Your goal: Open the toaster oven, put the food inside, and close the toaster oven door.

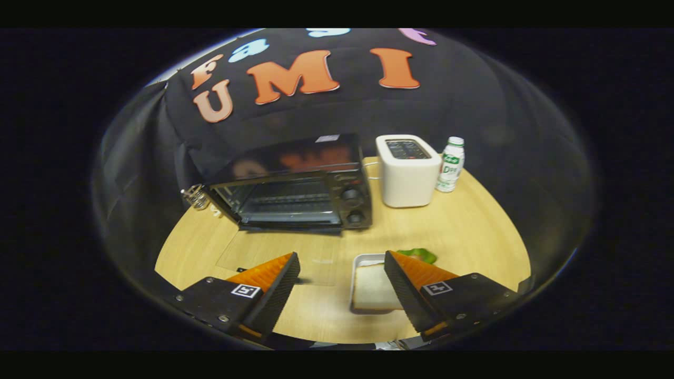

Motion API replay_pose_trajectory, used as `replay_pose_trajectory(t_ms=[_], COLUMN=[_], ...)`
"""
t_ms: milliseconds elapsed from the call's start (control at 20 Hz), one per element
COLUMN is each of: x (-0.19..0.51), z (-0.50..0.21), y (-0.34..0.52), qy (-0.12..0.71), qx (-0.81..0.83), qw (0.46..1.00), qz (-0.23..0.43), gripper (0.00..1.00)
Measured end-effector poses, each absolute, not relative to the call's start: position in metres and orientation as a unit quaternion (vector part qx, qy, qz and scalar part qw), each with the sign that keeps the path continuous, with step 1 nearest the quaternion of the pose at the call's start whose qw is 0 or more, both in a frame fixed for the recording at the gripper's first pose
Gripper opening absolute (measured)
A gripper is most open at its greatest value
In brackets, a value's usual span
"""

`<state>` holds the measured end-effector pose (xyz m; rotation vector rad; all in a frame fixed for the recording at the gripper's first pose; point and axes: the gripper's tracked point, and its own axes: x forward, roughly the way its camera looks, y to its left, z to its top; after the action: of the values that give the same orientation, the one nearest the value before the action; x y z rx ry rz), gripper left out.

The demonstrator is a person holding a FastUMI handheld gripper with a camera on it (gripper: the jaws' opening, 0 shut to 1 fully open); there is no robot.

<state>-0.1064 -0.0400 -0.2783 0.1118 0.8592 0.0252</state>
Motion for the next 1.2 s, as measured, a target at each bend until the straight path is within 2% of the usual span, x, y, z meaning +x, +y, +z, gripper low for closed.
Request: replay_pose_trajectory(t_ms=[200,400,650,850,1150,1200], x=[-0.111,-0.125,-0.140,-0.145,-0.146,-0.144], z=[-0.295,-0.333,-0.365,-0.378,-0.378,-0.375], y=[-0.105,-0.130,-0.120,-0.104,-0.097,-0.096], qy=[0.435,0.479,0.529,0.551,0.566,0.562], qx=[0.038,0.027,0.051,0.109,0.213,0.235], qw=[0.899,0.876,0.847,0.827,0.796,0.793], qz=[-0.037,-0.051,-0.021,-0.002,0.009,0.009], gripper=[0.98,0.98,0.97,0.92,0.66,0.58])
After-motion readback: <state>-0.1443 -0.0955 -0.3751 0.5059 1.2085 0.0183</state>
